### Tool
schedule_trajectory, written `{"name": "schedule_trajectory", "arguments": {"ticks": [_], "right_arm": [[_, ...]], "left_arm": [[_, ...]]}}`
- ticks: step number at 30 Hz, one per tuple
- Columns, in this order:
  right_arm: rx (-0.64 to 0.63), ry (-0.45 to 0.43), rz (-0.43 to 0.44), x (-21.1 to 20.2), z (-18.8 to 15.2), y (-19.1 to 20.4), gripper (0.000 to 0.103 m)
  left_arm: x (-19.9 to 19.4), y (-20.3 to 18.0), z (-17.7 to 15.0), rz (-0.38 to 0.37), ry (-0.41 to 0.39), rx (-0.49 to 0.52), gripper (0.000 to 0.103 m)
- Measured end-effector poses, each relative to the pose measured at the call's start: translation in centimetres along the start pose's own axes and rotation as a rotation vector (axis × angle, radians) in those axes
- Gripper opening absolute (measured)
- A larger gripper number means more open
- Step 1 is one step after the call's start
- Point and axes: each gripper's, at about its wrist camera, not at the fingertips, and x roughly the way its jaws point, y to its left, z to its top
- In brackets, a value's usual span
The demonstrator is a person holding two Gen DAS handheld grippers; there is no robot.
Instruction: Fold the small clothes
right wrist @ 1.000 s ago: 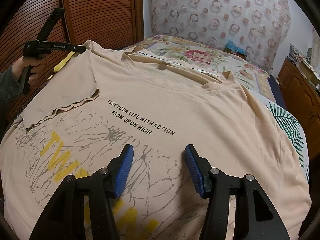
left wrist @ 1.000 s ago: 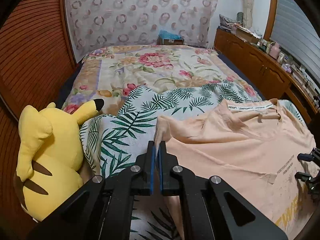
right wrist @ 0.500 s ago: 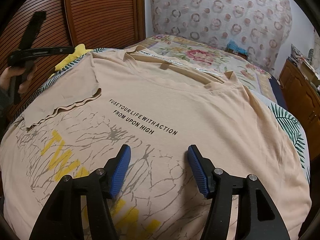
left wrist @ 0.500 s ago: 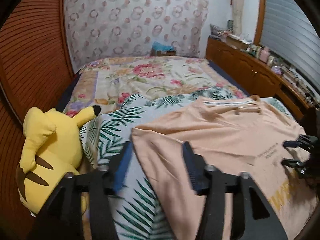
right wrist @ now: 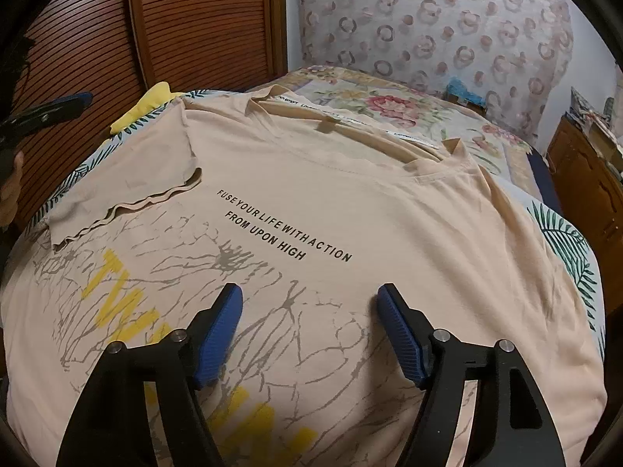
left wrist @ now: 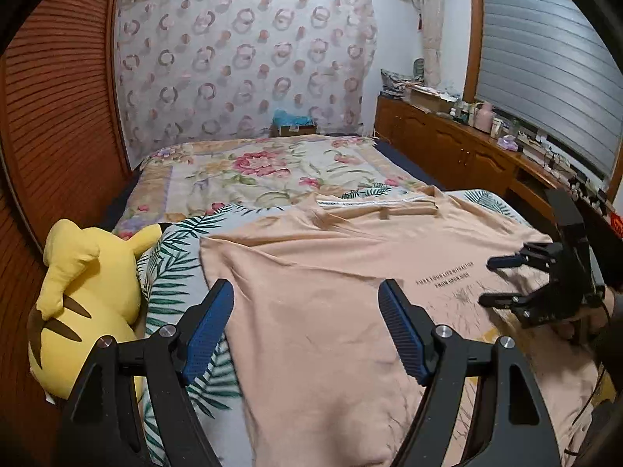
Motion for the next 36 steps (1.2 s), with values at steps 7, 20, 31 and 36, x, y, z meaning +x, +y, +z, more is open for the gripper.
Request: {"name": "schedule_trajectory", "arguments": {"ticks": [7,20,31,36], "right_arm": [[0.032,-0.046,0.001,-2.2,-0.8,-0.5,0.074],[0.182,-0.158,-0.114,-11.7,-7.0,-5.6,0.074],[0.312,-0.155,-0.224,-16.4,-12.8,-8.5,0.074],[0.353,-0.12,-0.27,-16.3,-13.4,-9.4,0.074]], "left_arm": [[-0.5,-3.2,-2.3,0.025,0.009,0.006,0.077],[-0.3,-9.1,-3.5,-0.094,0.036,0.037,0.077],[0.4,-12.8,-2.7,-0.14,0.043,0.084,0.077],[1.0,-13.5,-3.1,-0.151,0.057,0.081,0.077]]}}
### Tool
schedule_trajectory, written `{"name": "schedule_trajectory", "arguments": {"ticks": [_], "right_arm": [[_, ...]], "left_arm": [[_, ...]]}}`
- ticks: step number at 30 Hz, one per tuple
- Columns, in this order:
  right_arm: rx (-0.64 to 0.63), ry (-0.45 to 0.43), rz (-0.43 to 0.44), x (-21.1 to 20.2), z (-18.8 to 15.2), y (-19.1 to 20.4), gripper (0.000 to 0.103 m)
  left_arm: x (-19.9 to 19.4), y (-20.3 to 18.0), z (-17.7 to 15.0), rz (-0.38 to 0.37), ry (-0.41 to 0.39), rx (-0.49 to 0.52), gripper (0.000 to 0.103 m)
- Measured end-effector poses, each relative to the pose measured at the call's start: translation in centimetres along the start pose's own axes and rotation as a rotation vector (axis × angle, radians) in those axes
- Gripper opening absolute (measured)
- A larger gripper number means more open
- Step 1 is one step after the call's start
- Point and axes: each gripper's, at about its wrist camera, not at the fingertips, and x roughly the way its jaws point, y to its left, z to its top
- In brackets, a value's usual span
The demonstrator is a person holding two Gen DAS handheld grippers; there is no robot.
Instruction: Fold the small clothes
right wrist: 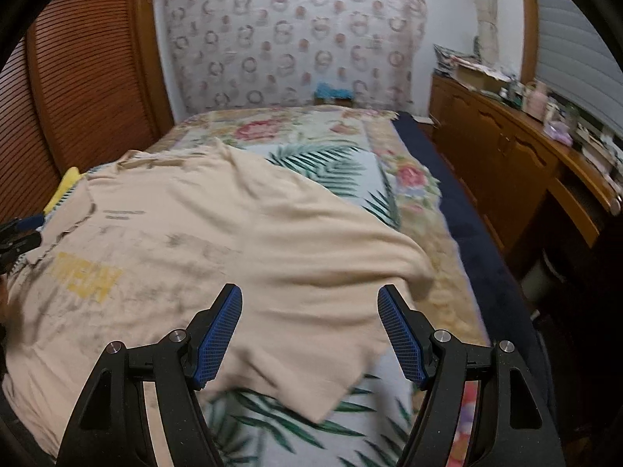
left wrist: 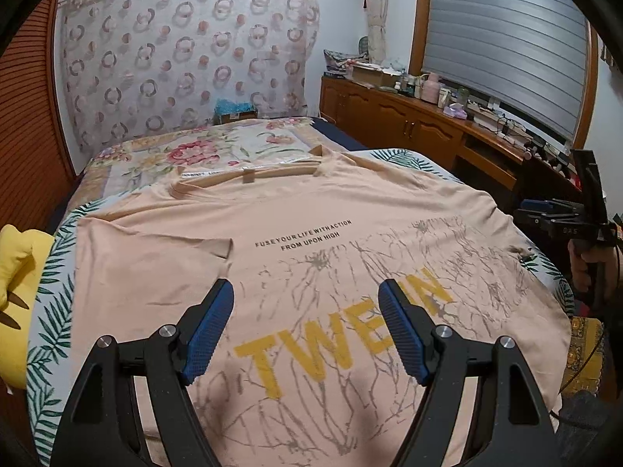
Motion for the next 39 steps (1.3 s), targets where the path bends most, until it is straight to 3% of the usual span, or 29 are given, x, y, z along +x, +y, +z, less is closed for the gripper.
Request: {"name": "schedule_trajectory", "arguments": {"ticks": [15,24,26,29,33,39], "right_arm": [[0.056,0.102,-0.031,1.1,1.4,-1.3,0.069],[0.055,0.105,-0.03,1.8,2.2,-2.1,0.04],[0.025,0.093,-0.052,1.6,2.1,-2.0,0.023],[-0.012,0.091,-0.05,1.5,1.8,-1.4,0.006],[-0.037,0.076,-0.029,1.3,2.2,-0.7,0.003],[-0.057,-0.037,0.066,-1.9,3.8,2.1,0.002]], "left_arm": [[1.9,-0.9,-1.4,-0.013,0.067,-0.002,0.077],[2.7,-0.9,-1.4,-0.006,0.105,-0.006,0.077],[2.7,-0.9,-1.5,-0.009,0.11,-0.006,0.077],[2.6,-0.8,-1.5,-0.007,0.108,-0.009,0.077],[2.4,-0.7,-1.5,-0.004,0.092,-0.016,0.077],[1.2,-0.7,-1.3,0.008,0.052,-0.015,0.077]]}}
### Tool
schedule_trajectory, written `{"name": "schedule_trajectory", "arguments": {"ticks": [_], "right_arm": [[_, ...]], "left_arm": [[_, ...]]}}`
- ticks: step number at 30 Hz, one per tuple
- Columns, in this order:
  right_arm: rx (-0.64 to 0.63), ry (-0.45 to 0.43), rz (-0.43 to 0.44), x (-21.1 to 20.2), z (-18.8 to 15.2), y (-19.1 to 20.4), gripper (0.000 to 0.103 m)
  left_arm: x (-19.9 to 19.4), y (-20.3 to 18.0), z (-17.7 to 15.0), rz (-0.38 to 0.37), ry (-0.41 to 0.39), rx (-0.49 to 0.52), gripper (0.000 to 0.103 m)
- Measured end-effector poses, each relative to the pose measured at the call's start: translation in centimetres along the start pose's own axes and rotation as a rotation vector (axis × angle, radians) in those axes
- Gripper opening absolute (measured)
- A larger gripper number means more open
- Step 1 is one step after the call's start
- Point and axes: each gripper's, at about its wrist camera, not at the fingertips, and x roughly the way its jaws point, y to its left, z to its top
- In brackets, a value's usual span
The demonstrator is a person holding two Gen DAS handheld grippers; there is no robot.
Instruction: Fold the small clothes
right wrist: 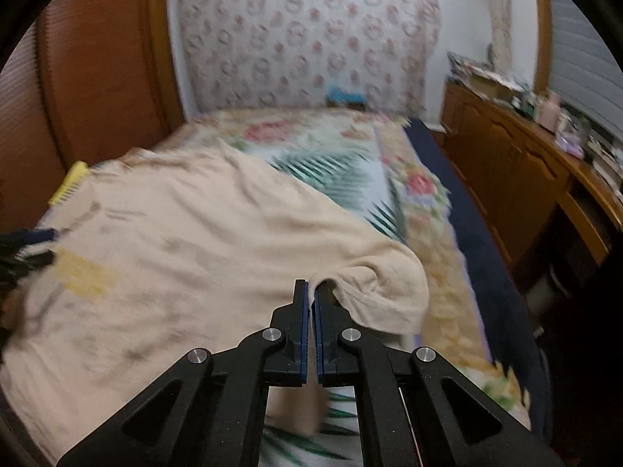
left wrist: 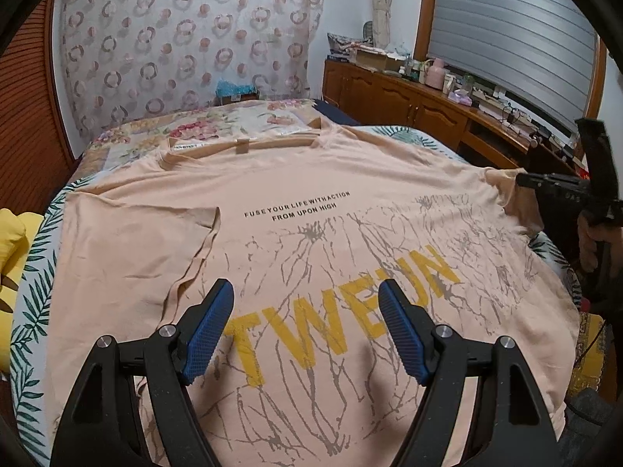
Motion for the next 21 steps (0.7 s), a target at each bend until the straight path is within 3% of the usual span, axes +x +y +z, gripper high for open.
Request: {"name": "schedule_trajectory", "arguments": {"ticks": [6,12,16,21], "right_arm": [[-0.091,-0.042,0.13,-1.6,1.4,5.5,0.002],[-0.128,0.031,0.255,0.1,0.1,9.7,0.002],[-0.147,0.061,0.244,1.0,0.3,10.2,0.015],[-0.125,0.023,0.197,0.0,1.4,8.4,0.024]], "left_arm": [[-1.3,0.3,0.3,0.005,-0.036,-0.01,0.077],[-2.2,0.7,0.5,0.004,-0.061,-0.021,0.078],[-2.3,0.7,0.5,0.004,-0.063,-0.023,0.077],[-2.6,0.8,0.4,-0.003,-0.071,-0.027,0.077]]}}
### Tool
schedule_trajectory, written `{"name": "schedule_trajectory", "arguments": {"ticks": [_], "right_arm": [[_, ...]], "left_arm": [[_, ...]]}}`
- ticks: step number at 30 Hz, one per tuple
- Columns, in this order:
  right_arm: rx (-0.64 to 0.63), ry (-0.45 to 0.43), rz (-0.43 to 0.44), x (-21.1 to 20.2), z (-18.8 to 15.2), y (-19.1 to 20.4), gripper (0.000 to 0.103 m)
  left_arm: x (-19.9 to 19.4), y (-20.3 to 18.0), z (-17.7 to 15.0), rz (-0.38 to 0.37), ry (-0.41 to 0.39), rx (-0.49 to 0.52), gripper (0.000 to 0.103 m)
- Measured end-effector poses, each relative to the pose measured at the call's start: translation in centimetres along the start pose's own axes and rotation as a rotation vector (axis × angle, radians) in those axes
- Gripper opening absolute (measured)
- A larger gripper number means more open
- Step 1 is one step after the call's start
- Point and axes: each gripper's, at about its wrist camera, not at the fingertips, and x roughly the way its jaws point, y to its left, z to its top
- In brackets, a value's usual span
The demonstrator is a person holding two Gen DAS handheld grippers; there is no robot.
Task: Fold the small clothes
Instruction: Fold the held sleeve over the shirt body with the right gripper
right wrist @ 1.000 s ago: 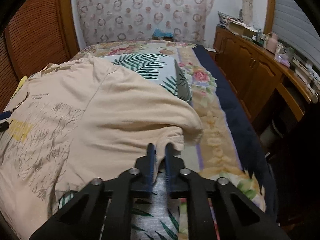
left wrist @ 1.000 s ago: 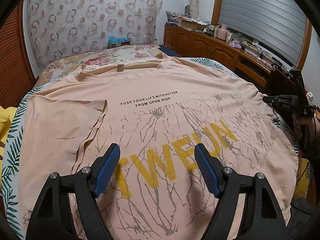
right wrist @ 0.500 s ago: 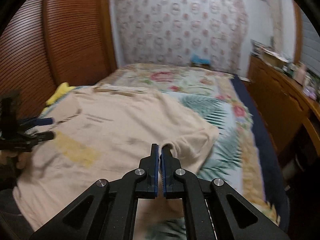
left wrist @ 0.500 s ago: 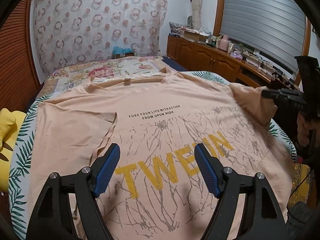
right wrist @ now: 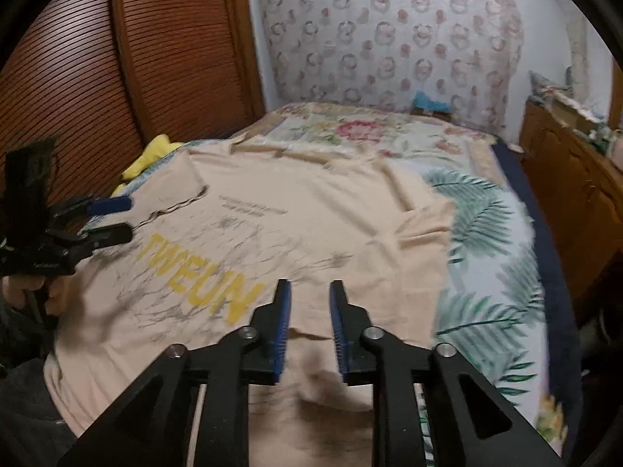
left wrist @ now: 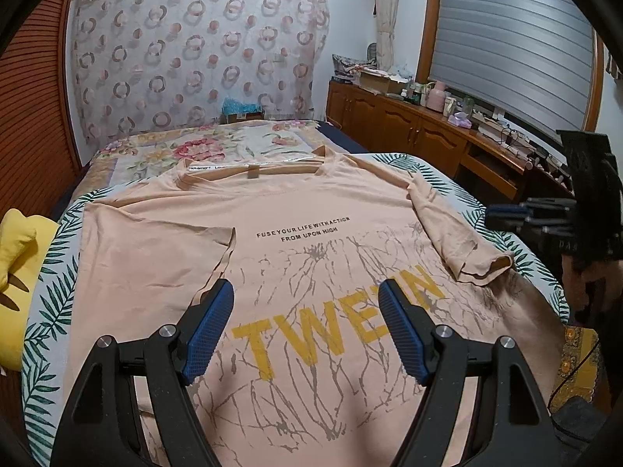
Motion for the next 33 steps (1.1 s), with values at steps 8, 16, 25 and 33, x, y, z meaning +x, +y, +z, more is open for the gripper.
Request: {"name": "schedule_trajectory", "arguments": {"ticks": [8,16,25,33], "right_arm": [[0.053,0.06,-0.066,1.2,-0.5,-3.3,0.031],[0.05,0.149,-0.052,4.7,-0.5,-3.6,0.03],[-0.067,0.121,0.022,5.4,2.2,-1.7,0.004],[-0.08,0.071,0.114,7.6,6.9,0.7,0.003]], "left_arm": [[-0.3,-0.8,-0.1,-0.008,-0.008,0.013,0.077],[-0.1,-0.8,-0.4,-0.012,0.006,0.016,0.077],[-0.2,-0.5,-0.7,-0.004,0.003,0.003,0.077],[-0.3,0.5,-0.8,0.009,0.001,-0.023,0.077]]}}
